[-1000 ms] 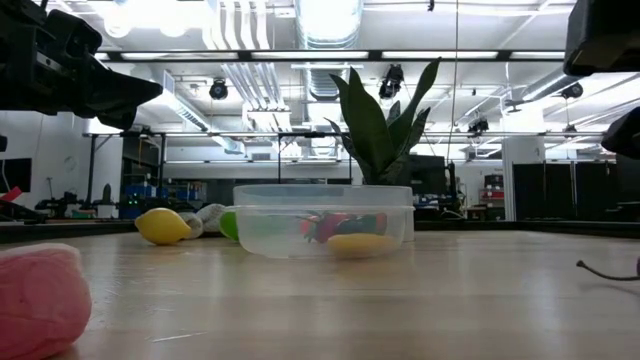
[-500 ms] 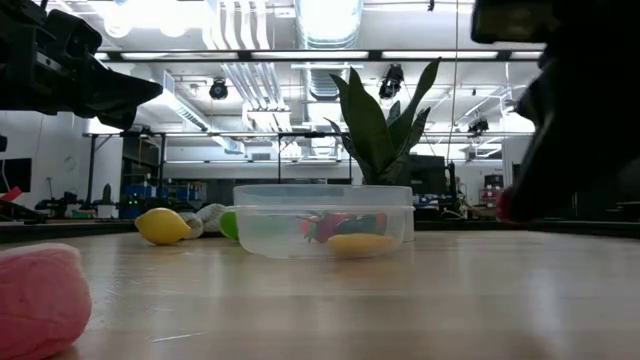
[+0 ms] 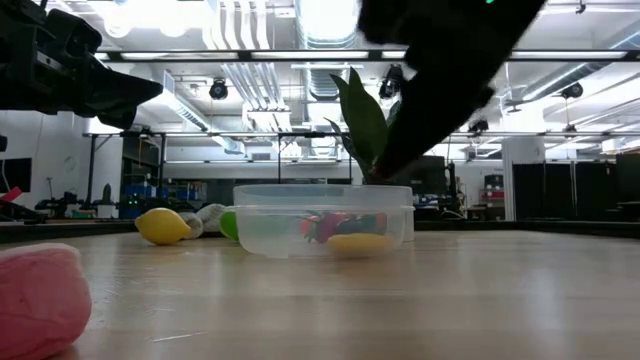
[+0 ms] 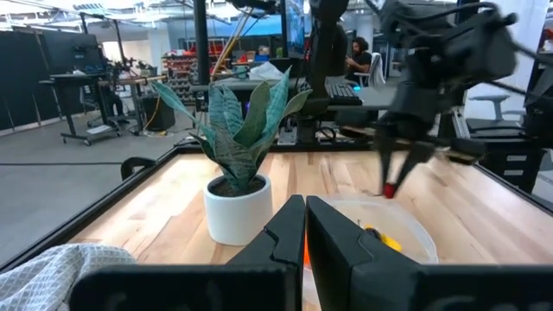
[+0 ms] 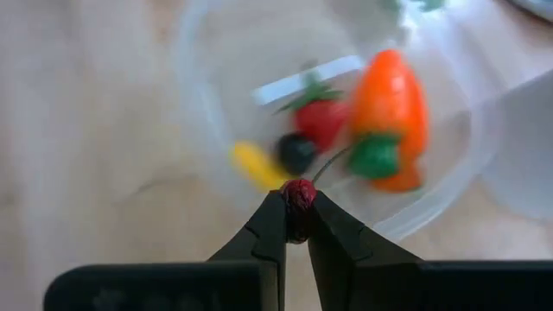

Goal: Pick and placing Produce into tupperware
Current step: Put the red cherry into the transparent bin, then put the yellow lemon into the transparent bin

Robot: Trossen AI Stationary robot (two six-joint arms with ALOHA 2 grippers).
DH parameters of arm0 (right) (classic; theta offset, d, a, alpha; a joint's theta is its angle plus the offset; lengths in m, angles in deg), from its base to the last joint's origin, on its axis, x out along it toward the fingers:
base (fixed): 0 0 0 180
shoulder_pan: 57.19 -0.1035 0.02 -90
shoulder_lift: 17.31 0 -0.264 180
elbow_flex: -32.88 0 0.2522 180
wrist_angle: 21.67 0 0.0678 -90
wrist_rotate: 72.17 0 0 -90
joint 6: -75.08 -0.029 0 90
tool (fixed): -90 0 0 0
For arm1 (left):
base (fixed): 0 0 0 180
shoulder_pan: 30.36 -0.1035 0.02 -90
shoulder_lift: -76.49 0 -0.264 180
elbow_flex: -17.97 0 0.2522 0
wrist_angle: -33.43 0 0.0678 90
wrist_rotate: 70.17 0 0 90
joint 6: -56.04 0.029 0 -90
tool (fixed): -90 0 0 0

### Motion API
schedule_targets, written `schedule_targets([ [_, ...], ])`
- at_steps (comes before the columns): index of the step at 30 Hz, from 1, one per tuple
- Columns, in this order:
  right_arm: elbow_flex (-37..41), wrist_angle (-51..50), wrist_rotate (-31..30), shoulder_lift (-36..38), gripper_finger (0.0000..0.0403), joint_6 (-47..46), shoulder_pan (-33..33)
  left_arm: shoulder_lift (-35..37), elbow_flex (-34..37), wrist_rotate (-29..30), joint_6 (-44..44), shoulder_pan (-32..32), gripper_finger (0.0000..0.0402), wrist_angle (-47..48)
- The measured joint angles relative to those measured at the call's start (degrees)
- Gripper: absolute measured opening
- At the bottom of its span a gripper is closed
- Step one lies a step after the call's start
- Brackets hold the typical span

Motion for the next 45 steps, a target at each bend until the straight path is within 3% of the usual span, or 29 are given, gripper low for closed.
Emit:
schedule_targets([
  [5,0.03,0.93,0.27,-0.01,0.0026,2.98,3.99,0.00,-0.02,0.00,0.00,0.00,0.0000,0.00],
  [9,0.03,2.26,5.18,-0.01,0.0026,4.34,6.21,0.00,-0.01,0.01,0.00,-0.02,0.0000,0.01],
  [17,0.03,2.44,6.11,-0.18,0.0037,4.01,6.35,0.00,0.00,0.09,0.02,-0.01,0.0000,0.02],
  [29,0.03,3.94,5.57,-0.18,0.0162,4.30,6.43,0.00,-0.01,0.11,0.02,-0.02,0.0000,0.02],
  [34,0.03,6.16,5.55,-0.16,0.0192,4.89,6.43,0.00,0.00,0.13,0.02,-0.02,0.0000,0.02],
  [42,-1.31,12.41,5.54,0.02,0.0184,10.68,4.21,0.00,0.00,0.11,0.02,-0.02,0.0000,0.04],
  [45,-3.29,12.77,-0.66,0.39,0.0172,14.87,2.04,0.00,0.00,0.13,0.02,-0.02,0.0000,0.07],
])
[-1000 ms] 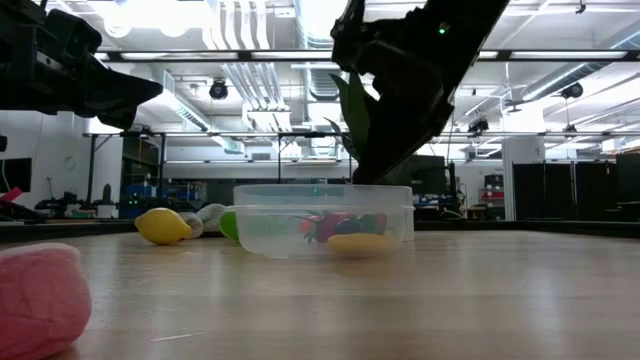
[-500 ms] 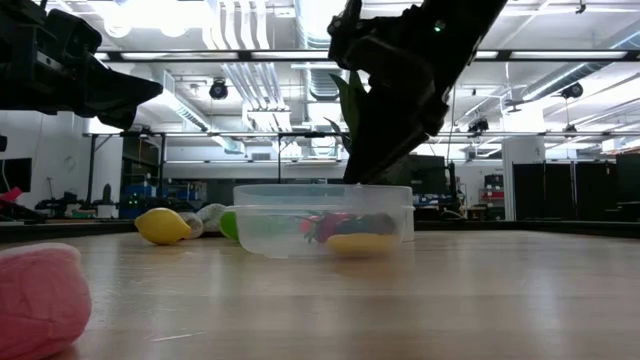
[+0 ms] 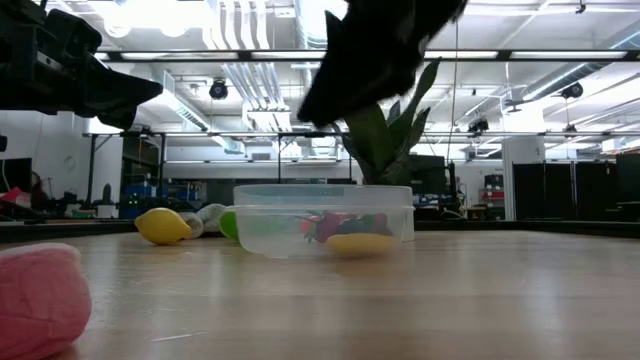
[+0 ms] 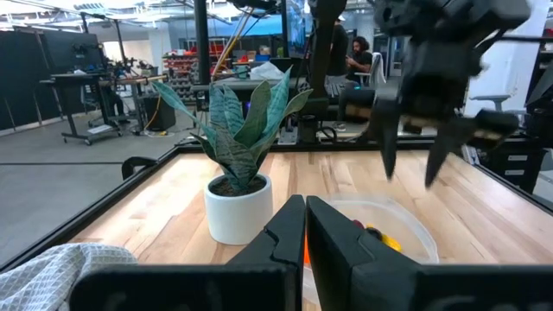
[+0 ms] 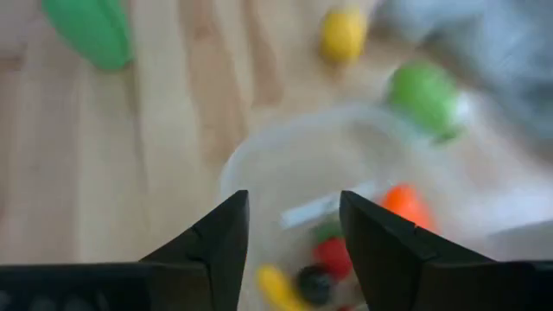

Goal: Pick and placing Produce into tupperware
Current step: Put the yellow lemon into the transparent bin

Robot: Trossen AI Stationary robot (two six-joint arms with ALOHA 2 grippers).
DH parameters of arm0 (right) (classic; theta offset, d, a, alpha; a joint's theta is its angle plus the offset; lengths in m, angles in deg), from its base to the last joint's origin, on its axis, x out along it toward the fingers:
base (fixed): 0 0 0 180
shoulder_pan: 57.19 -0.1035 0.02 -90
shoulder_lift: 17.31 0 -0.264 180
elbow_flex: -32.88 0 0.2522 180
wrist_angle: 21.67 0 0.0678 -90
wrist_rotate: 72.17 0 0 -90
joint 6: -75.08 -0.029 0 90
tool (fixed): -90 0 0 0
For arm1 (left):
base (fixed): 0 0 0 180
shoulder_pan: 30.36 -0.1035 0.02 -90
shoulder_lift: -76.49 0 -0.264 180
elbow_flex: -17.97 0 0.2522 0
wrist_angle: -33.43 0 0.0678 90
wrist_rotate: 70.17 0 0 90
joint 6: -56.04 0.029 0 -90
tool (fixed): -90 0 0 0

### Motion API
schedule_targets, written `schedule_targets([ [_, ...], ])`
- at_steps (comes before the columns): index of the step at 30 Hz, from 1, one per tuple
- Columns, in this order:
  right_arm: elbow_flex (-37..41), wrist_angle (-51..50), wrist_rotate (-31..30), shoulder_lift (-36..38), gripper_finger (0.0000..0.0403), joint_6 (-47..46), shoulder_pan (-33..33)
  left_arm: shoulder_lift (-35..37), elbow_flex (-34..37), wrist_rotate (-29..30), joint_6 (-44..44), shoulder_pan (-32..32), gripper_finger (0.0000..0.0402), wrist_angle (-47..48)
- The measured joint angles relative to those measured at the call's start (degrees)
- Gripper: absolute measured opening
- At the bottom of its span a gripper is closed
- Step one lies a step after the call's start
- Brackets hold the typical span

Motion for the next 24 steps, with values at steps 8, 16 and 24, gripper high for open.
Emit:
schedule_targets([
  [8,2.02,1.56,-12.73,7.81,0.0129,9.25,-7.84,0.00,0.00,0.00,-0.13,0.00,0.0000,0.15],
  [16,14.96,17.85,-4.22,22.62,0.0101,14.10,-15.80,0.00,-0.02,0.00,-0.24,0.01,0.0000,-0.22],
  [24,45.02,62.27,18.25,36.07,0.0075,22.10,-14.91,-0.06,0.00,0.02,-0.46,0.00,0.0000,-0.22],
])
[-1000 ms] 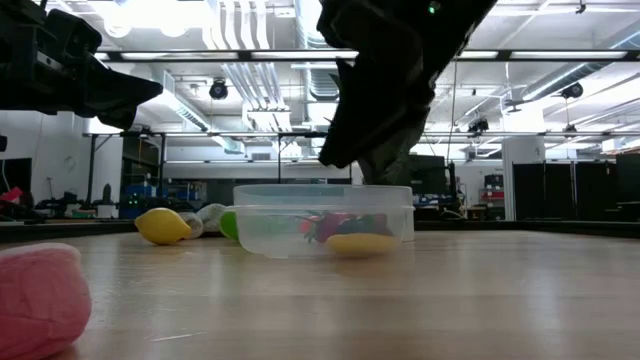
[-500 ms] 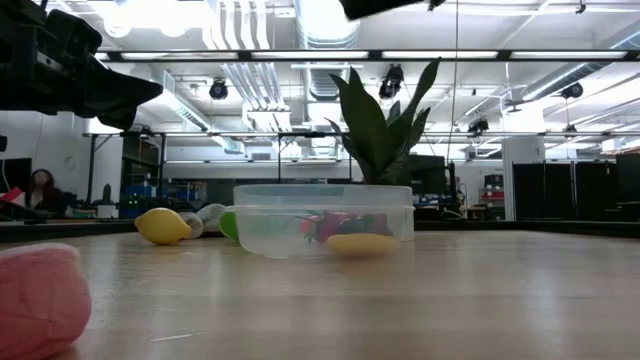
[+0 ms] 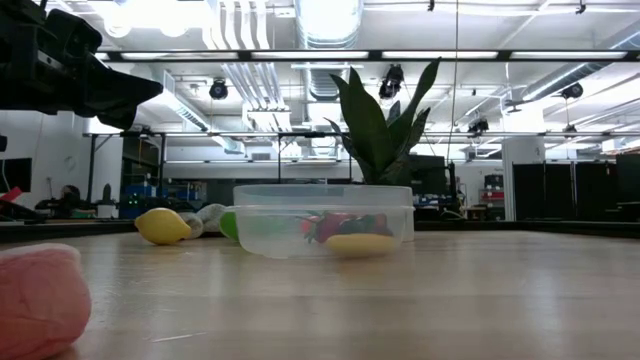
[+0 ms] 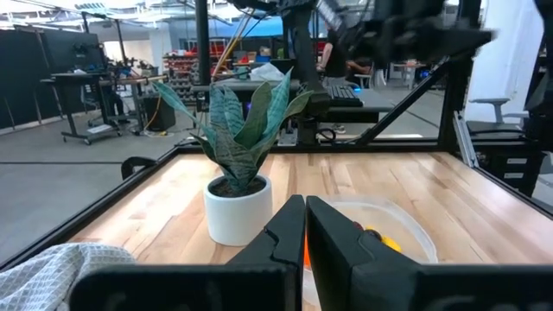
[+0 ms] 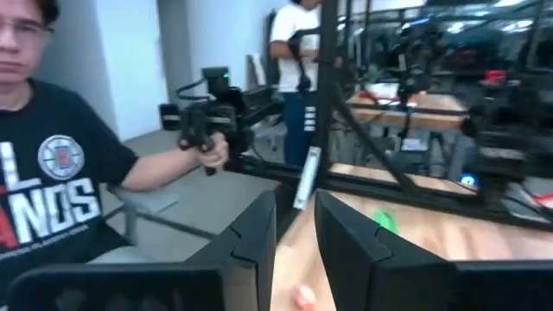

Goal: Pick and placing Produce into tupperware
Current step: Put the yellow lemon into the transparent bin

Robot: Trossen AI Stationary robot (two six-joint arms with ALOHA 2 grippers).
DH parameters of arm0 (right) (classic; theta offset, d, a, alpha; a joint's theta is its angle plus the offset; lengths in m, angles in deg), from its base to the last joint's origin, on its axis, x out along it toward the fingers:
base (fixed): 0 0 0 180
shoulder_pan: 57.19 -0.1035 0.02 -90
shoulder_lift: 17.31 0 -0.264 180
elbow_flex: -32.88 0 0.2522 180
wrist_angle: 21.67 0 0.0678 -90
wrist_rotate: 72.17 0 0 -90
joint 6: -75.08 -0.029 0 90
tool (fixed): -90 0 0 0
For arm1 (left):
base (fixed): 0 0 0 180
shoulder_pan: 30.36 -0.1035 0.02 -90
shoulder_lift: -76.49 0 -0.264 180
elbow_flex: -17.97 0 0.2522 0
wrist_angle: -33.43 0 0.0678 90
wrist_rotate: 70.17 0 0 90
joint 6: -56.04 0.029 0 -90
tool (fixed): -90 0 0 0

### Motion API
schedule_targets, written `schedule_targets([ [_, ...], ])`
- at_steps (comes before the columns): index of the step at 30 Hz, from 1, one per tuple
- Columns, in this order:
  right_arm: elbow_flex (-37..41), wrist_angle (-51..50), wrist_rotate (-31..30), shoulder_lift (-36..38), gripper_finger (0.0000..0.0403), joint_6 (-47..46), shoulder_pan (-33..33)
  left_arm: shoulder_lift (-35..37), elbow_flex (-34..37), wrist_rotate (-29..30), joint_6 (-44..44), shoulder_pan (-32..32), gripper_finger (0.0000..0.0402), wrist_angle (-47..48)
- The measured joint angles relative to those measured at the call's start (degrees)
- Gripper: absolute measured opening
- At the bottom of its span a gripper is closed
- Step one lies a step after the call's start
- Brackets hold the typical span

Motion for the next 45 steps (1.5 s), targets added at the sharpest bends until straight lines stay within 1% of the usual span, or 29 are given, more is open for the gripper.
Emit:
schedule_targets([
  [3,8.36,6.56,0.08,4.45,0.0066,-0.37,3.30,-0.01,0.00,0.00,0.00,0.00,0.0000,0.01],
  [5,12.03,7.59,0.83,7.77,0.0062,-0.75,6.38,-0.03,0.00,0.00,0.00,0.00,0.0000,0.04],
  [7,14.53,7.62,2.90,10.87,0.0059,-0.64,10.41,-0.03,0.00,0.00,0.00,0.00,0.0000,0.00],
  [9,15.96,7.61,5.42,13.38,0.0057,1.29,14.59,-0.03,0.00,0.01,0.00,0.02,0.0000,0.02],
  [12,17.10,6.32,6.05,16.92,0.0056,4.43,20.95,-0.03,-0.01,0.68,0.76,0.02,0.0000,0.00],
  [16,17.55,-1.93,6.94,20.47,0.0056,4.27,29.02,-0.03,0.00,1.87,1.89,0.00,0.0000,0.00],
  [18,17.57,-4.85,10.24,22.04,0.0056,3.50,31.98,-0.03,0.00,1.97,1.95,0.02,0.0000,0.00],
  [20,17.59,-5.34,15.62,23.62,0.0056,3.30,34.01,-0.03,0.00,2.18,1.97,0.02,0.0000,0.00],
  [22,17.57,-5.88,19.38,26.05,0.0056,4.39,34.73,-0.03,0.00,3.07,1.99,0.00,0.0000,0.02],
  [23,17.57,-7.03,19.68,27.82,0.0056,5.55,34.67,-0.03,-0.01,3.23,1.99,0.00,0.0000,0.02],
  [27,17.57,-16.40,17.74,35.15,0.0056,8.25,34.67,-0.03,-0.01,3.48,2.02,0.02,0.0000,0.04],
  [30,17.59,-24.98,16.43,41.49,0.0054,7.76,34.67,-0.03,-0.01,3.88,2.03,0.02,0.0000,0.07],
  [32,18.13,-27.63,16.40,45.31,0.0054,6.70,34.67,-0.03,-0.02,4.46,2.03,0.00,0.0000,0.17],
  [34,19.33,-27.70,16.48,48.19,0.0054,6.28,34.67,-0.03,0.00,4.52,2.48,0.00,0.0000,0.17],
  [38,22.94,-26.68,16.60,52.19,0.0054,5.97,34.67,0.08,-0.01,4.96,8.92,0.00,0.0000,-0.01],
  [43,27.43,-26.39,16.60,54.78,0.0054,3.27,34.67,0.08,0.00,6.78,9.26,0.00,0.0000,-0.04],
  [45,30.12,-23.26,16.47,55.19,0.0054,3.24,34.70,0.03,-0.02,7.09,8.95,0.00,0.0000,-0.04],
])
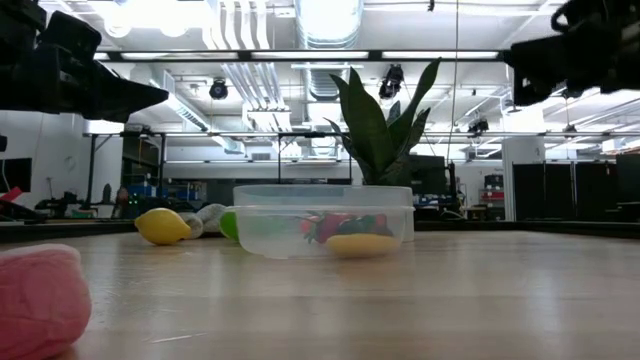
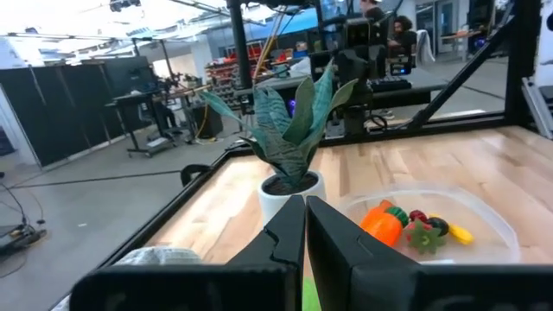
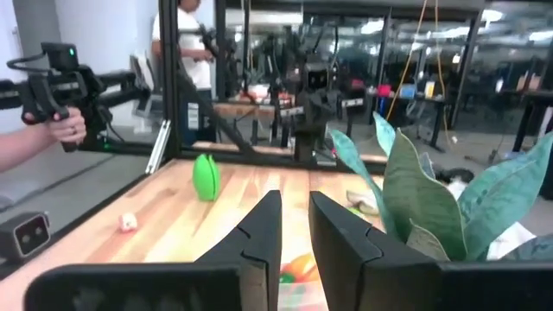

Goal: Pick and placing Produce into tupperware
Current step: Put the yellow lemon into the transparent bin

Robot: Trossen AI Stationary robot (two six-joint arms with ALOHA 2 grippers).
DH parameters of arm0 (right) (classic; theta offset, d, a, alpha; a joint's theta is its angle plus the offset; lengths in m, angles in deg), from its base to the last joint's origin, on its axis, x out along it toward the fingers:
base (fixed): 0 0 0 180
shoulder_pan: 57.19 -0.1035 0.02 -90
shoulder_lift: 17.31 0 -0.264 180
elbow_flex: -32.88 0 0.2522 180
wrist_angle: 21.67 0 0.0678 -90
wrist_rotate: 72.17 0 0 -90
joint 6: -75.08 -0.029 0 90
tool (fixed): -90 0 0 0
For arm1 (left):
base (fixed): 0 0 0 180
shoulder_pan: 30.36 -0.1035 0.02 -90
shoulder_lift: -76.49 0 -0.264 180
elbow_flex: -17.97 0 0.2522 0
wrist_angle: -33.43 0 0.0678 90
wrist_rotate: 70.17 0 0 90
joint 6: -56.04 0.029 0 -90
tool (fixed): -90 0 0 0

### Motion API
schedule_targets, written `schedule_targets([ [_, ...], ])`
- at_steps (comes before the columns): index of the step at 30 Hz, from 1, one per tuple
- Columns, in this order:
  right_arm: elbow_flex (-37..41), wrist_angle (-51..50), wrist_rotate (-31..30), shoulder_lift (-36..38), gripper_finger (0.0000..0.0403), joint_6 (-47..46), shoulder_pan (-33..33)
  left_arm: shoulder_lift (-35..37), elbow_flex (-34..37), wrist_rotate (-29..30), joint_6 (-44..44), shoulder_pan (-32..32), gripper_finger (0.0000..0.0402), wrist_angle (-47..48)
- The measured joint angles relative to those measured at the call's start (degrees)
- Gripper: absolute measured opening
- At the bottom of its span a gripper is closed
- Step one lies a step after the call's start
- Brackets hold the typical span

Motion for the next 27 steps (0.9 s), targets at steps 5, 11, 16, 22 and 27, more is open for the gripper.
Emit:
schedule_targets([
  [5,1.46,2.87,-0.18,0.01,0.0054,0.52,0.02,0.05,0.02,0.47,0.16,0.00,0.0000,-2.62],
  [11,1.46,3.11,-0.34,-0.20,0.0054,1.57,0.02,0.03,0.02,0.10,1.59,0.00,0.0000,-10.48],
  [16,1.46,3.09,-0.48,-0.18,0.0054,1.63,0.02,-0.63,0.02,-1.17,1.52,0.00,0.0000,-10.46],
  [22,1.43,2.99,-0.50,-0.20,0.0054,2.13,0.02,-3.33,-0.34,-1.13,-1.98,0.02,0.0059,-9.29],
  [27,1.43,2.35,-0.52,-0.20,0.0054,2.10,0.02,-7.92,-3.13,-0.40,-4.09,0.01,0.0179,-9.05],
])
